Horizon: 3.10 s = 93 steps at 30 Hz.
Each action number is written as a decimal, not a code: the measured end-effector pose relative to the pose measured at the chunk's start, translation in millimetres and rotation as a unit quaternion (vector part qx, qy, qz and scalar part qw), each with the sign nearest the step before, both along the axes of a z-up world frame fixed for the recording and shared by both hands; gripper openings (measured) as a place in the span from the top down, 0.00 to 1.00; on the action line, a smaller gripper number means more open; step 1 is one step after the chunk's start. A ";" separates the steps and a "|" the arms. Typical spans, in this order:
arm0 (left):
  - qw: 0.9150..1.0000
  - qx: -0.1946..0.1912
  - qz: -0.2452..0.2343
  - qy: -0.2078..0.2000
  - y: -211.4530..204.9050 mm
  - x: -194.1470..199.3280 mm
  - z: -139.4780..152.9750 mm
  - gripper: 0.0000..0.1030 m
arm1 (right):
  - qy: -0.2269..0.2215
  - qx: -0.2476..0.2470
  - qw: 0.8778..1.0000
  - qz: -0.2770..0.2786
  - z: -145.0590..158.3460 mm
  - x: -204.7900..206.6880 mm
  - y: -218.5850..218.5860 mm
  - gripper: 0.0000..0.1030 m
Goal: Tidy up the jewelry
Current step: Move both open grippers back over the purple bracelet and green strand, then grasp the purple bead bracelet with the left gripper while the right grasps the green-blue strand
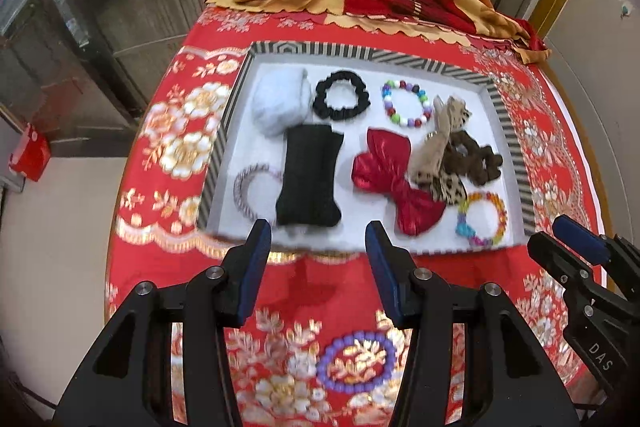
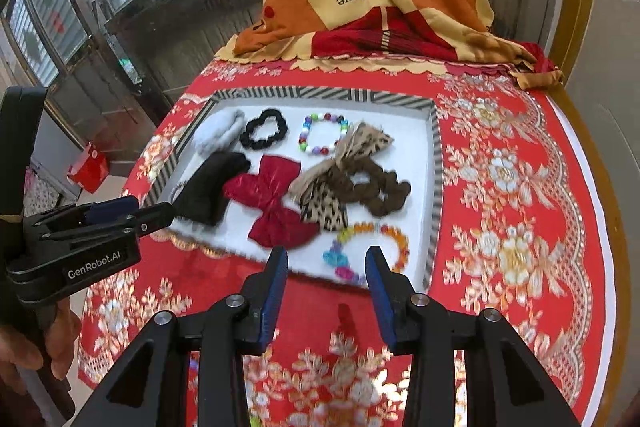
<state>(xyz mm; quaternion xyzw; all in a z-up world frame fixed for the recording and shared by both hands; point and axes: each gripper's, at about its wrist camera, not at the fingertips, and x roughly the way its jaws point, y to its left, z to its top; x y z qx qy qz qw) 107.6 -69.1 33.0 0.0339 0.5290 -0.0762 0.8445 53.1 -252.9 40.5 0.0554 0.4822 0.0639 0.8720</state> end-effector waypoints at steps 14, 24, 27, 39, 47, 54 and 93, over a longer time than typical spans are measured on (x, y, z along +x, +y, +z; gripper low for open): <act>1.000 0.004 0.011 0.002 6.5 -56.3 2.3 0.53 | 0.003 -0.005 1.000 0.031 -0.2 -50.3 6.4 0.62; 1.000 0.005 0.015 0.006 4.9 -81.8 -0.7 0.53 | 0.008 -0.009 0.999 0.045 -4.2 -72.2 9.8 0.62; 1.000 0.004 0.016 0.007 3.6 -87.0 -1.0 0.53 | 0.010 -0.011 0.999 0.051 -5.9 -75.9 10.3 0.62; 0.998 -0.020 0.042 0.041 28.5 -88.4 -10.4 0.53 | 0.033 -0.004 0.996 0.083 -25.9 -89.2 17.0 0.61; 0.994 -0.026 0.054 0.087 44.6 -87.0 -39.5 0.53 | 0.073 0.020 0.989 0.127 -59.2 -102.4 29.8 0.61; 0.992 -0.022 0.042 0.113 39.1 -82.0 -65.7 0.53 | 0.102 0.021 0.981 0.164 -87.7 -112.0 55.3 0.61; 0.995 -0.060 -0.028 0.079 14.1 -63.4 -43.7 0.93 | 0.038 0.068 0.989 0.127 -47.9 -98.3 17.3 0.87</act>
